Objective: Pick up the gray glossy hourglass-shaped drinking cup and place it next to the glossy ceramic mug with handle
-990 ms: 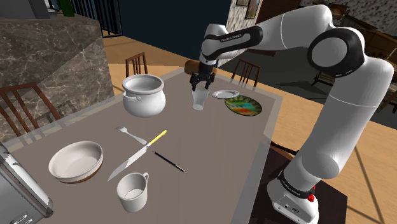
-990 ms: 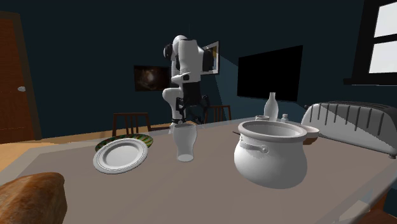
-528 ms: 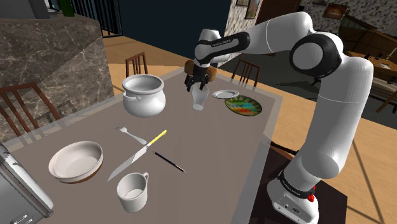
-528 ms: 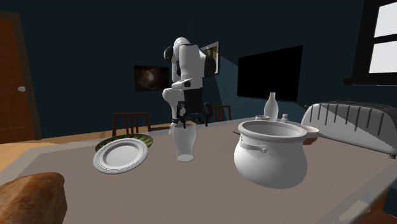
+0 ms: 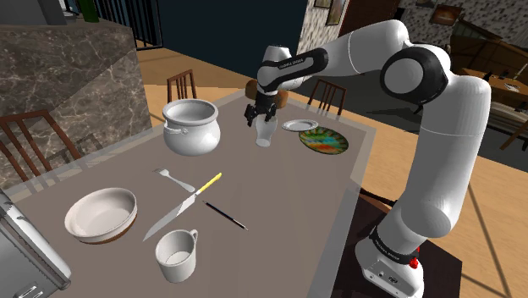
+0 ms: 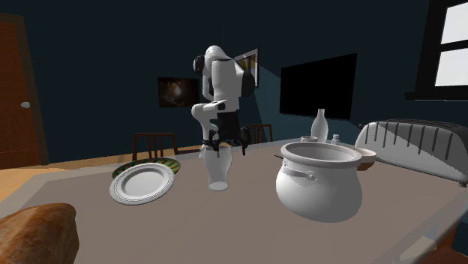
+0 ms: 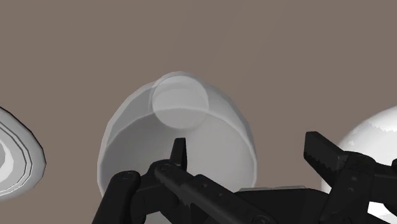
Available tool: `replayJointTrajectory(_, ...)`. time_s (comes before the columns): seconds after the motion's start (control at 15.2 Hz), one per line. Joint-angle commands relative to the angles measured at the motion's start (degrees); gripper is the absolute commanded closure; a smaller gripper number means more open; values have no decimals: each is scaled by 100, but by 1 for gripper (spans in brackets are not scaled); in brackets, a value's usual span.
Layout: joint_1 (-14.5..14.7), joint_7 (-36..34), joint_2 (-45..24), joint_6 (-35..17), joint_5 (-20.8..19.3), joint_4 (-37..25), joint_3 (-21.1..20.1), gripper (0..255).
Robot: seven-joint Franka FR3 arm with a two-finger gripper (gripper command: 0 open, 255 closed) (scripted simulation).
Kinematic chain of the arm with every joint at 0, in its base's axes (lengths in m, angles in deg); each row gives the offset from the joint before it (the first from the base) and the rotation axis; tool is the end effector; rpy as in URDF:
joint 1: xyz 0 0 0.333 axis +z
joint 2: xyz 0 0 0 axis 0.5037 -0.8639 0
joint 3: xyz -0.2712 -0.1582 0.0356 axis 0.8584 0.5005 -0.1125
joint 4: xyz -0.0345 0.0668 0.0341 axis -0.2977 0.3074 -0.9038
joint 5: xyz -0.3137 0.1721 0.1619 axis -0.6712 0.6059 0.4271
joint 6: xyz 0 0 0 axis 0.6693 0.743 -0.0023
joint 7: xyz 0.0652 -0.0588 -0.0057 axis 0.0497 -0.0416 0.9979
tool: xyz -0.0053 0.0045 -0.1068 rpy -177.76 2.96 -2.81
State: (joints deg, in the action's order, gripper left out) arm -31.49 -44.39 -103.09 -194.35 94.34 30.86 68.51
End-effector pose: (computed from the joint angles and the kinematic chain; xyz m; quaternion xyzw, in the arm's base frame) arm 0.6480 -0.0424 0.3718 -0.9925 0.1108 -0.0370 0.0359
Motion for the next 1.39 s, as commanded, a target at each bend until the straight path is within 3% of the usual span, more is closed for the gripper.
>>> replayJointTrajectory(0.0, 0, 1, -1, -3, 0, 1, 0, 0)
replayJointTrajectory(0.13, 0, 1, 0, -2, 0, 1, 0, 0)
replayJointTrajectory(0.2, 0, 1, 0, -2, 0, 1, 0, 255)
replayJointTrajectory(0.79, -1, 1, -1, -3, 0, 1, 0, 255)
replayJointTrajectory(1.32, 3, -54, 224, 532, -43, -311, 15, 255)
